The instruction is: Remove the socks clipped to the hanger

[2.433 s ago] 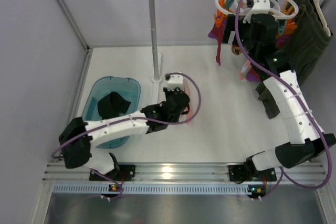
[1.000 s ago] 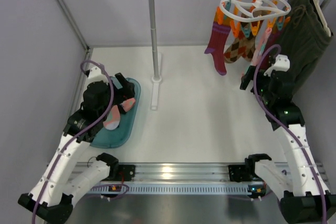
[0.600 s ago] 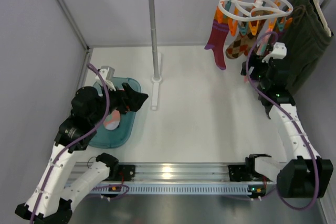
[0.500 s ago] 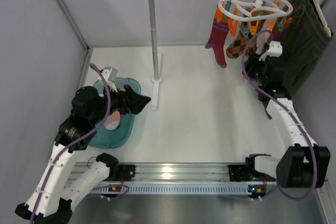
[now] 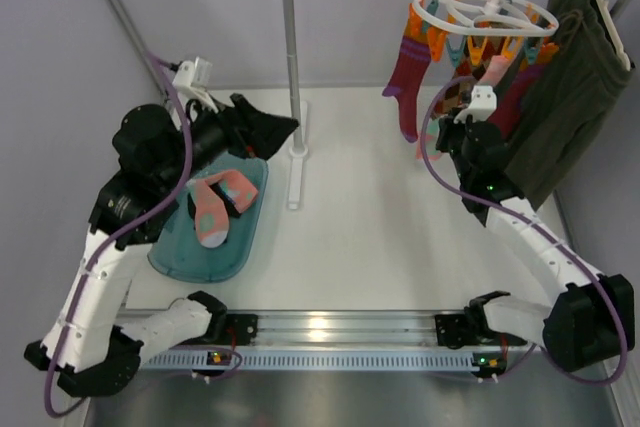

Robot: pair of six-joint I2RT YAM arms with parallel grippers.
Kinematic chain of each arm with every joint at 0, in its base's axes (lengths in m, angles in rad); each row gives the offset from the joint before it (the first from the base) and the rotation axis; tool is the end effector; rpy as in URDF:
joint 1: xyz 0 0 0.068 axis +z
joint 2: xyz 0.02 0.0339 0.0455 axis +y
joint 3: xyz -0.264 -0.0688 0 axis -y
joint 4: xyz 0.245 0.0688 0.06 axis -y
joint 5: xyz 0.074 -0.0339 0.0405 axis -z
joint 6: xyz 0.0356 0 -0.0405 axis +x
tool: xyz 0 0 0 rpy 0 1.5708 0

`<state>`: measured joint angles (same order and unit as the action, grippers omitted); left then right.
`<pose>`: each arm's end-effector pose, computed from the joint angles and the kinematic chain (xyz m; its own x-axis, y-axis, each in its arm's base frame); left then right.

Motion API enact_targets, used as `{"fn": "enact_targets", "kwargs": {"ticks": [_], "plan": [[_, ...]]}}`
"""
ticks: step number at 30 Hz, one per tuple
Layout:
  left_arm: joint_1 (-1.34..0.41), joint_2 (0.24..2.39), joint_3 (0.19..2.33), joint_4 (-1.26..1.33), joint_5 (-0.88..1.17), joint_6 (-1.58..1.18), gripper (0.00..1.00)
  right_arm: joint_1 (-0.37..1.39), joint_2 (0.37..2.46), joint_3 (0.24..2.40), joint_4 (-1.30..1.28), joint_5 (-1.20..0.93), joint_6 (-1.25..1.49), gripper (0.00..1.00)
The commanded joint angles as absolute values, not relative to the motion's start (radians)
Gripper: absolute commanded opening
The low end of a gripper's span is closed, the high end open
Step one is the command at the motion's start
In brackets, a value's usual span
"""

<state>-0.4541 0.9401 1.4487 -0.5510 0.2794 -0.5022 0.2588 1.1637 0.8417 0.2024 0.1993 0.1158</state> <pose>0.1370 -0.0778 0.4938 -0.3555 -0.3413 -0.8701 0.5683 0.6602 -0.4912 0.2676 0.0636 0.3223 -0.1216 0.0850 -0.9889 -0.0471 0.9947 0.0913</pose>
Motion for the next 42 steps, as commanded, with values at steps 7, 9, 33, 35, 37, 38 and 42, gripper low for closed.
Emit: {"fn": "enact_targets", "kwargs": {"ticks": [7, 9, 33, 35, 37, 38, 42], "plan": [[-0.955, 1.423, 2.010, -0.494, -0.198, -0.270, 0.98, 0.489, 1.101, 0.850, 0.290, 0.451, 0.115, 0.00], [-0.974, 1.558, 2.115, -0.495, -0.146, -0.246, 0.98, 0.517, 1.101, 0.850, 0.295, 0.456, 0.109, 0.00], [-0.988, 2.184, 2.552, 0.028, 0.057, -0.126, 0.95, 0.535, 0.907, 0.634, 0.448, 0.313, -0.078, 0.00], [-0.979, 2.201, 2.565, 0.043, 0.066, -0.136, 0.93, 0.535, 0.893, 0.606, 0.488, 0.307, -0.098, 0.00], [-0.966, 2.218, 2.565, 0.061, 0.064, -0.144, 0.90, 0.534, 0.890, 0.601, 0.486, 0.302, -0.124, 0.00], [-0.965, 2.226, 2.565, 0.083, 0.064, -0.144, 0.89, 0.534, 0.891, 0.601, 0.483, 0.287, -0.135, 0.00], [-0.951, 2.264, 2.572, 0.138, 0.060, -0.143, 0.84, 0.534, 0.881, 0.584, 0.485, 0.256, -0.170, 0.00]]}}
